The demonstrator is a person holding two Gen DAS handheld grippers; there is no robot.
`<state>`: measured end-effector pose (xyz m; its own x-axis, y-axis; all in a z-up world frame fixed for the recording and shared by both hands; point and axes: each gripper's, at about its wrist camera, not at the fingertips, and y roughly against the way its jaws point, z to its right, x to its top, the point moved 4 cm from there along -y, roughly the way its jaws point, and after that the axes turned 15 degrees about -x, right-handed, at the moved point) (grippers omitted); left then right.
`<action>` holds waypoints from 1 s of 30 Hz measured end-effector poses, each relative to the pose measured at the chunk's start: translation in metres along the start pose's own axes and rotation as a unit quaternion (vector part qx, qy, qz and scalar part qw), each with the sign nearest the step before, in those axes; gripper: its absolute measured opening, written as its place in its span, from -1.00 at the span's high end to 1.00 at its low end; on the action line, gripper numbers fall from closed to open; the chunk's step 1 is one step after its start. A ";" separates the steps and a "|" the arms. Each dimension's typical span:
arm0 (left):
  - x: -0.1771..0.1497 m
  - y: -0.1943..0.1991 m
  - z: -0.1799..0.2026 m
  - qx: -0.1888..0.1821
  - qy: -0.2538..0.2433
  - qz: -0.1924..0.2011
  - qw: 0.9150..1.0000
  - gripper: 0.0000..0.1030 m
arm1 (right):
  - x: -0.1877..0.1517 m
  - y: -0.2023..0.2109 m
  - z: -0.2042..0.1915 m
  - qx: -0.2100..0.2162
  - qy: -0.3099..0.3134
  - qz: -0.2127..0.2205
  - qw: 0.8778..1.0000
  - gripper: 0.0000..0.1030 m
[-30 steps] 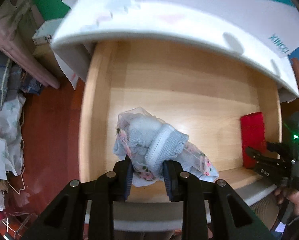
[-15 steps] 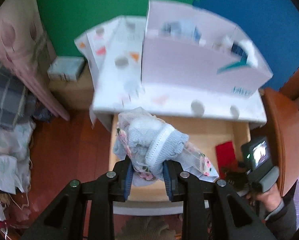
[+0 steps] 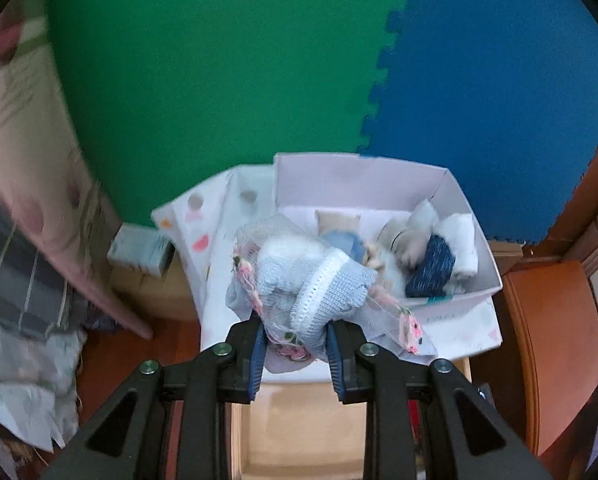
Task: Take underwear out of drawer
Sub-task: 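Open the left gripper to drop the floral underwear into the box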
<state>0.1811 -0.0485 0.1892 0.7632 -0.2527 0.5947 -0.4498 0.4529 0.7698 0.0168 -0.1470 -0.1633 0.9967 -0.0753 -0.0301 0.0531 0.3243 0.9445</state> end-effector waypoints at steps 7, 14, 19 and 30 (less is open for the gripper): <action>0.041 -0.049 0.012 0.012 -0.017 -0.012 1.000 0.49 | -0.002 0.008 -0.005 0.000 0.001 0.001 1.000 0.09; 0.059 -0.104 -0.003 0.019 -0.007 -0.026 0.999 0.49 | 0.001 0.009 -0.008 -0.006 0.001 0.000 1.000 0.09; 0.050 -0.139 -0.014 0.044 0.004 -0.053 0.998 0.48 | 0.001 0.010 -0.006 -0.005 0.001 0.001 1.000 0.09; 0.045 -0.141 -0.012 0.063 -0.007 -0.050 0.997 0.27 | 0.003 0.011 -0.003 -0.011 0.002 -0.001 1.000 0.09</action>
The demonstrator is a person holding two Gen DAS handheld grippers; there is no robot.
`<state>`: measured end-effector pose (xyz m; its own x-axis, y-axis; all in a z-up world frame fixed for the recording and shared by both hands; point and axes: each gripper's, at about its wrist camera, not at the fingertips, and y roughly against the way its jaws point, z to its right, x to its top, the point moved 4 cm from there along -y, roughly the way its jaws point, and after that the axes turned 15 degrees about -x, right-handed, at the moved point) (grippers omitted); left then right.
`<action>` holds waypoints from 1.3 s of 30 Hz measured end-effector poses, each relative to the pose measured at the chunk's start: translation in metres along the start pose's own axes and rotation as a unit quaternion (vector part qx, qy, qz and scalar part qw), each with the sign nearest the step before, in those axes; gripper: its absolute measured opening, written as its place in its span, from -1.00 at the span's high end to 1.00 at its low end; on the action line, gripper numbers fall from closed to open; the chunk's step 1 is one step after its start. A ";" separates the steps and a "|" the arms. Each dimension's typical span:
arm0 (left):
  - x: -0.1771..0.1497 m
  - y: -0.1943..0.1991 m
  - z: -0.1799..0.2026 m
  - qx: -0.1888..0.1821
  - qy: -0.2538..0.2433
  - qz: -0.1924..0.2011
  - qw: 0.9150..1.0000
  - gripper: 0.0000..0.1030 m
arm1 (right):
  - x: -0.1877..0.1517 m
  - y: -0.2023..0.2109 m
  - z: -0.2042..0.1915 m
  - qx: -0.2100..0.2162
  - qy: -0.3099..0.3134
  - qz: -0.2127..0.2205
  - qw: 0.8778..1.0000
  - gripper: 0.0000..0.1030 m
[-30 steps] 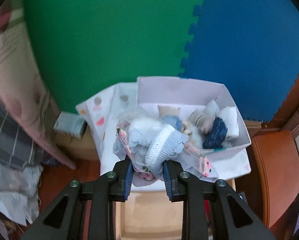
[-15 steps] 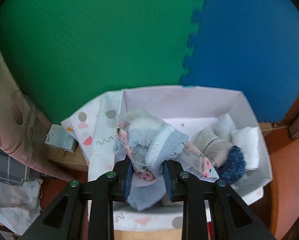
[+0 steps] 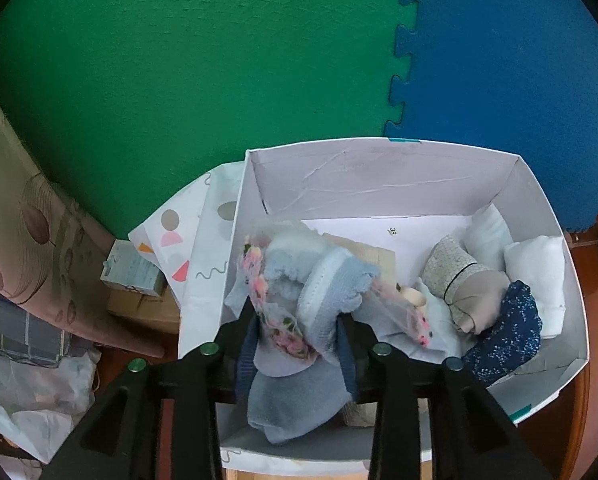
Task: Take underwear out of drawer
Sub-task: 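Open the left gripper to drop the floral underwear into the box, then carry the red sock with the right gripper over the white box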
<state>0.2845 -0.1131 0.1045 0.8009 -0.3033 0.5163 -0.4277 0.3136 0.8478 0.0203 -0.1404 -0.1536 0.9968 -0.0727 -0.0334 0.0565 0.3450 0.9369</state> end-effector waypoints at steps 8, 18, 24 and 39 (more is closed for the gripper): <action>-0.004 0.014 0.009 0.001 -0.020 0.000 1.000 0.09 | 0.000 0.000 -0.006 -0.003 -0.003 -0.001 1.000 0.09; -0.010 0.052 0.020 -0.004 -0.042 0.026 0.999 -0.09 | -0.001 0.002 -0.008 -0.007 -0.002 -0.003 1.000 0.10; -0.030 0.089 0.012 -0.018 -0.042 0.049 0.998 -0.09 | 0.000 0.004 -0.010 -0.007 -0.004 -0.004 1.000 0.10; -0.194 0.084 -0.015 0.029 -0.040 0.024 0.998 -0.09 | 0.007 0.005 -0.007 -0.003 -0.012 -0.002 1.000 0.13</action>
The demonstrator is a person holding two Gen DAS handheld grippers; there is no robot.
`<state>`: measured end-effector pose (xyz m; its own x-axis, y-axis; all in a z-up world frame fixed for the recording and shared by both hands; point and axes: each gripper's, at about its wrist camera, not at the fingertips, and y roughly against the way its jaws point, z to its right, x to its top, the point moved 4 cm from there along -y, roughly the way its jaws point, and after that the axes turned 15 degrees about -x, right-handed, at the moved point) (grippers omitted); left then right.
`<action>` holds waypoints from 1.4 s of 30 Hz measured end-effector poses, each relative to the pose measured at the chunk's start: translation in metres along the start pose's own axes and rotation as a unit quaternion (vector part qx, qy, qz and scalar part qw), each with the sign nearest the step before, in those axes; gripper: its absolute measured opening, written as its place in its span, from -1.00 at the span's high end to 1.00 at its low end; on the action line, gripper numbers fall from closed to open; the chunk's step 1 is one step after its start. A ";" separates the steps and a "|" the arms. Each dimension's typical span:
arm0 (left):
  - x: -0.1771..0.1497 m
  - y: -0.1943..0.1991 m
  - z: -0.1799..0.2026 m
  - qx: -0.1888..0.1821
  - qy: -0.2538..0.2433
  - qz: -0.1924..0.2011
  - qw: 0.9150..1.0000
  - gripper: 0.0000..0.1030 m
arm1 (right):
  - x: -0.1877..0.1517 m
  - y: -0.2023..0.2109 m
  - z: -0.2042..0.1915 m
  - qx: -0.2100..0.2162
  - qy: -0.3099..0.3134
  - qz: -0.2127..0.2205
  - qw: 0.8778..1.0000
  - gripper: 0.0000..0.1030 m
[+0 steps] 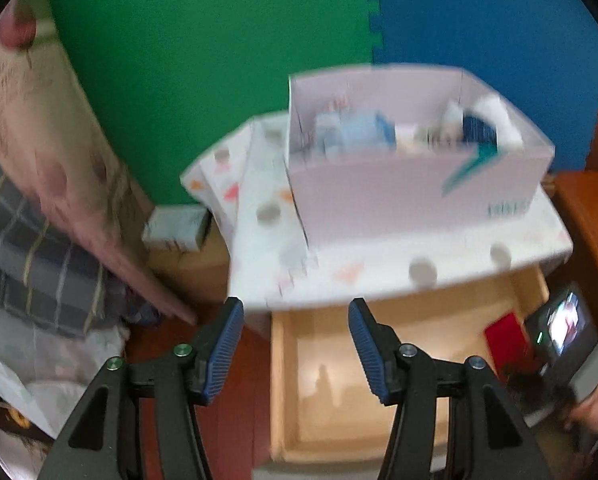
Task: Take underwear out of drawer
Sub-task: 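Carry the red sock with the right gripper over the white box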
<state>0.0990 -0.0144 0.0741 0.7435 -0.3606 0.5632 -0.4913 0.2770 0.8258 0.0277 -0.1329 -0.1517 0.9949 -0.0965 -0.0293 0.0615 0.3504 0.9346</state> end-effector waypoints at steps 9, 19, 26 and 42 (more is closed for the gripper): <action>-0.073 -0.051 0.011 0.002 0.044 -0.027 0.999 -0.09 | -0.003 0.002 0.015 -0.007 -0.016 0.021 1.000 0.18; -0.089 -0.067 -0.001 -0.014 0.101 -0.026 0.994 -0.09 | -0.015 0.010 0.046 0.022 -0.057 0.065 0.996 0.19; -0.094 -0.070 -0.014 -0.001 0.131 -0.022 0.991 -0.09 | -0.024 0.019 0.070 0.036 -0.073 0.105 0.991 0.19; -0.095 -0.069 -0.016 0.005 0.133 -0.017 0.991 -0.09 | -0.051 0.095 0.119 0.069 -0.084 0.189 0.976 0.19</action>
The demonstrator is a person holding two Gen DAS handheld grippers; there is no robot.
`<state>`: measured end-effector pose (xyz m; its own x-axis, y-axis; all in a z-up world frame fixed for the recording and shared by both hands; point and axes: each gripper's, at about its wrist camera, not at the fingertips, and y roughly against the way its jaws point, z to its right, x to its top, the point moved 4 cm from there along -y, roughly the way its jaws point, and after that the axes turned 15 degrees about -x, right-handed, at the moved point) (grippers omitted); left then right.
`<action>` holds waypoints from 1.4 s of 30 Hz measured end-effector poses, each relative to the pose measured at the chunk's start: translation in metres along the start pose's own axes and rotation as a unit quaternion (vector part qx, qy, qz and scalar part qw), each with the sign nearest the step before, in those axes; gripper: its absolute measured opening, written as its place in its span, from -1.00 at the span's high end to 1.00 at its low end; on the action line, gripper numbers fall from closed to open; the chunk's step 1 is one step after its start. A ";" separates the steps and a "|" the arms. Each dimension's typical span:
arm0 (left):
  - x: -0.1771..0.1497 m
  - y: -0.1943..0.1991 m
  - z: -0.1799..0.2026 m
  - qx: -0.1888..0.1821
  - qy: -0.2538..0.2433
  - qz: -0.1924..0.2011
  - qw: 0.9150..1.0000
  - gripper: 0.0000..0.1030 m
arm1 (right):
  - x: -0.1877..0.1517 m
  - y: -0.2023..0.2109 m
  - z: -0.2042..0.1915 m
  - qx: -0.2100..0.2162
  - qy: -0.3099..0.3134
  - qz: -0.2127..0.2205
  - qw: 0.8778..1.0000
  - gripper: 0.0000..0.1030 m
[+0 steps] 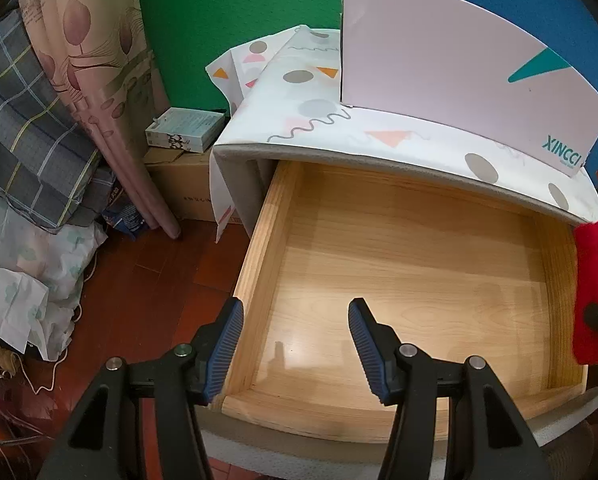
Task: Take underwear out of drawer
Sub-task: 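Carry the red sock with the right gripper over the white box, then open the right gripper to drop the red sock into the box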
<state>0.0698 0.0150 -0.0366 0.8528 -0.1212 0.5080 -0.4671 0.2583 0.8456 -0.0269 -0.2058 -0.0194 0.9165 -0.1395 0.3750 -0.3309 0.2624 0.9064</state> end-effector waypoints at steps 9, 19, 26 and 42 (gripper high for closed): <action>0.001 0.001 0.000 0.000 -0.002 0.002 1.000 -0.09 | 0.055 0.070 0.005 -0.004 -0.006 0.048 0.999 0.19; 0.000 0.005 -0.002 -0.010 0.007 0.014 1.000 -0.09 | 0.151 0.124 -0.014 -0.012 -0.018 0.121 0.992 0.19; 0.001 0.007 -0.001 -0.009 0.007 0.022 1.000 -0.09 | 0.215 0.134 -0.025 -0.017 -0.023 0.139 0.990 0.19; 0.002 0.010 -0.007 -0.003 0.025 0.033 0.999 -0.09 | 0.270 0.054 -0.086 -0.013 -0.005 0.079 0.997 0.16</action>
<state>0.0681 0.0242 -0.0281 0.8306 -0.0564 0.5539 -0.5213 0.2709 0.8092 0.2218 -0.1477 0.1139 0.8514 -0.1046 0.5139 -0.4638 0.3072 0.8309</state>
